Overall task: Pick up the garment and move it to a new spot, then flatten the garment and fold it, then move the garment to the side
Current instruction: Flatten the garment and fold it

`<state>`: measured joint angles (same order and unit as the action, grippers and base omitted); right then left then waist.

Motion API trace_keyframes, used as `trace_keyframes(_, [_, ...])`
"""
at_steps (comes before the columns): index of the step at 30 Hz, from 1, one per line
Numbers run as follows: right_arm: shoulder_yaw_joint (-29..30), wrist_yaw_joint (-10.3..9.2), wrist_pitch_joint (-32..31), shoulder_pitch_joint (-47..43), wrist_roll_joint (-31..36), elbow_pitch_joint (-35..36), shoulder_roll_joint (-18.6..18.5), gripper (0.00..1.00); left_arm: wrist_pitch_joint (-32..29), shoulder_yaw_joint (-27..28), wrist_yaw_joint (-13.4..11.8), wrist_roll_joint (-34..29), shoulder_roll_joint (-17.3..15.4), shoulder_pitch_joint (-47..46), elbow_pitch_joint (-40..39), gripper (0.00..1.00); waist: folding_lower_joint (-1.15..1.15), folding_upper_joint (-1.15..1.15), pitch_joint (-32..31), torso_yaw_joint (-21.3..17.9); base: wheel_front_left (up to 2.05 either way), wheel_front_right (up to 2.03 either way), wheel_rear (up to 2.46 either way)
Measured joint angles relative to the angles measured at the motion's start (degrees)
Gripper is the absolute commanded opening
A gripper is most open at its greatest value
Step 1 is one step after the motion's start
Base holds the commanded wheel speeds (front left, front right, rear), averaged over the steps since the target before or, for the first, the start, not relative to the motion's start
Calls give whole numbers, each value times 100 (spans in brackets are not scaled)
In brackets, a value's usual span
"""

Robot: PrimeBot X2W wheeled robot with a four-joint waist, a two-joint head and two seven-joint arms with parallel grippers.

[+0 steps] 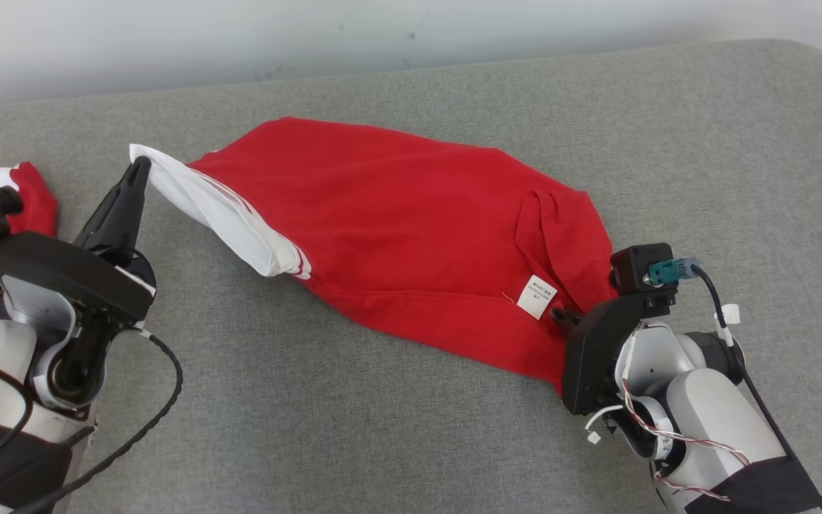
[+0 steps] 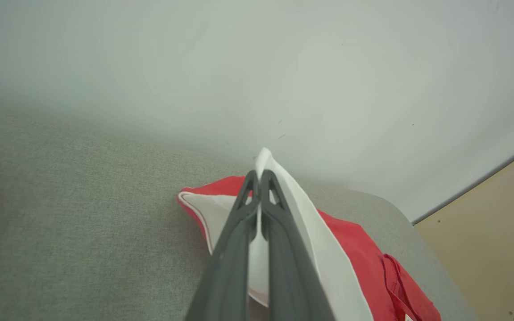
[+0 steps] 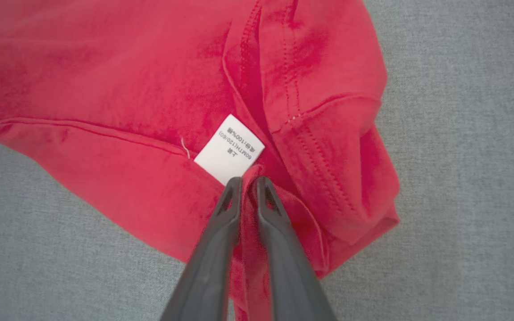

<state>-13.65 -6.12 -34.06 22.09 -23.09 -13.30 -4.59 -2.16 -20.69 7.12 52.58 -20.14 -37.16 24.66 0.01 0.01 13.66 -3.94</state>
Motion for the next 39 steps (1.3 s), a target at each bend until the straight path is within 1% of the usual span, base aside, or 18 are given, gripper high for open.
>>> trace_keyframes(3, [23,-1,5,1,0,-4,4,0,26,-21,1,44,-11,-1,22,0,0,0,3,-12,0,0,0])
trace_keyframes(6, [79,-45,47,45,1,12,8,0,80,-26,0,44,-10,-10,43,0,0,0,0,-31,0,0,0])
trace_keyframes(9, [212,-51,237,180,23,41,15,0,229,-4,0,41,-8,-93,146,0,0,0,-26,-49,0,0,0])
trace_keyframes(12, [420,-68,591,397,102,216,19,0,504,145,-12,0,18,-135,221,0,0,0,-83,-65,0,0,0])
trace_keyframes(16, [719,-94,1174,713,248,580,10,0,1067,346,-204,-208,90,-418,131,0,0,0,-192,-71,0,0,0])
trace_keyframes(17, [784,-93,1308,760,260,689,-3,0,1235,346,-289,-282,112,-441,12,0,-1,0,-225,-71,0,0,0])
trace_keyframes(18, [854,-93,1428,773,257,833,-29,0,1381,286,-372,-545,108,-441,-93,0,-1,0,-262,-70,0,0,0])
trace_keyframes(19, [854,-93,1428,773,257,833,-29,0,1381,286,-372,-545,108,-441,-93,0,-1,0,-262,-70,0,0,0])
trace_keyframes(21, [1118,-93,1666,728,126,1181,-42,0,1648,339,-454,-643,207,-410,-316,0,-1,0,-343,-62,0,0,0])
trace_keyframes(22, [1221,-93,1764,639,2,1390,-51,0,1667,307,-539,-691,252,-382,-447,0,-1,0,-387,-55,0,0,0])
trace_keyframes(23, [1324,-93,1857,503,-123,1611,-47,0,1666,274,-566,-786,307,-294,-609,0,-1,0,-432,-45,0,0,0])
trace_keyframes(25, [1491,-40,1945,105,-326,2029,-58,0,1667,230,-651,-778,530,89,-1040,0,-1,0,-528,-21,0,0,0])
trace_keyframes(27, [1646,-33,1952,-373,-522,2480,-68,0,1664,157,-667,-761,694,556,-1402,0,-1,0,-621,10,0,0,0])
trace_keyframes(31, [2043,-9,2006,-1292,-888,3609,-42,0,1666,454,-782,-465,681,1524,-2607,0,-2,-1,-765,94,0,0,0])
trace_keyframes(33, [2265,-10,2073,-1496,-976,4112,-11,0,1668,646,-871,-396,658,1924,-3209,0,-2,-1,-804,127,0,0,0])
trace_keyframes(35, [2488,-20,2104,-1576,-1134,4489,-2,0,1682,772,-895,-238,711,2137,-3715,0,-2,-1,-812,153,0,0,0])
trace_keyframes(37, [2525,-20,2085,-1530,-1295,4463,9,0,1683,777,-940,-138,738,2187,-3965,0,-2,-2,-785,161,0,0,0])
trace_keyframes(39, [2438,-25,1962,-1334,-1300,3986,2,0,1682,722,-1006,-103,764,2158,-3911,0,-2,-2,-730,153,0,0,0])
